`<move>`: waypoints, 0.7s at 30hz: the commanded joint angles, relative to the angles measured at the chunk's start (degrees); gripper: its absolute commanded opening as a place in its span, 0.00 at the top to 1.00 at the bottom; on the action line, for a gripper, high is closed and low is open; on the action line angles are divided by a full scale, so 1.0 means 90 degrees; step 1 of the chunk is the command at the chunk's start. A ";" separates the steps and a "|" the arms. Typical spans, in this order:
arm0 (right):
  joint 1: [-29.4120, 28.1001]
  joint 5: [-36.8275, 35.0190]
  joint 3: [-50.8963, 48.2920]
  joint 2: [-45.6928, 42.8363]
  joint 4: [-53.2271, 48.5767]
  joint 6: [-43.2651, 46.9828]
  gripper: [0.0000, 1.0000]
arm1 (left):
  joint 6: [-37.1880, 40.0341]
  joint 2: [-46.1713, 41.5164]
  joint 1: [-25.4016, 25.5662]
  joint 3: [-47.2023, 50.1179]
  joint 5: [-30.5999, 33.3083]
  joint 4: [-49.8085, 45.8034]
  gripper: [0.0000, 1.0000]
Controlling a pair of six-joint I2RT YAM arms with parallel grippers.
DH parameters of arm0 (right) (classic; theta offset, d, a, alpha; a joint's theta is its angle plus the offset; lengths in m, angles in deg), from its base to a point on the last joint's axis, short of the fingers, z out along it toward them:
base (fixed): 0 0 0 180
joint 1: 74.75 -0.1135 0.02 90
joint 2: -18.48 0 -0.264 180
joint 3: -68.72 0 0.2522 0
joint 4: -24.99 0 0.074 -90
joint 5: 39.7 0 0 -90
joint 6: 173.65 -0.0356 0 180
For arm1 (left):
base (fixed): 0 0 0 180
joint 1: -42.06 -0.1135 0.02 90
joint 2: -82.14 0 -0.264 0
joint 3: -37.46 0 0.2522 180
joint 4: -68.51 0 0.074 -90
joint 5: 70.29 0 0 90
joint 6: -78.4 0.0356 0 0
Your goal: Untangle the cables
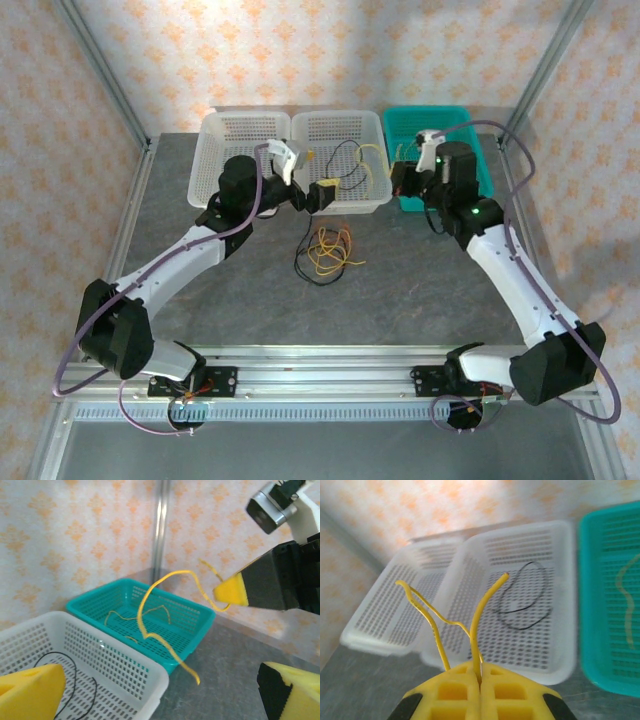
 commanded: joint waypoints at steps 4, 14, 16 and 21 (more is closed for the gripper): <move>0.0977 -0.0921 0.0040 0.0311 0.0370 -0.0995 1.00 | -0.0828 -0.0383 -0.0045 0.0131 0.1542 -0.0052 0.01; 0.1762 -0.0914 0.0906 0.2059 0.0533 -0.1780 1.00 | -0.2445 0.1335 -0.0401 -0.1642 0.1896 -0.2341 0.01; 0.1800 -0.0947 0.1158 0.2426 0.0533 -0.1824 1.00 | -0.2635 0.1676 -0.0404 -0.1878 0.1746 -0.2308 0.01; 0.1869 -0.0953 0.1929 0.3327 0.0330 -0.1848 1.00 | -0.3122 0.2492 -0.0343 -0.2361 0.1248 -0.1760 0.01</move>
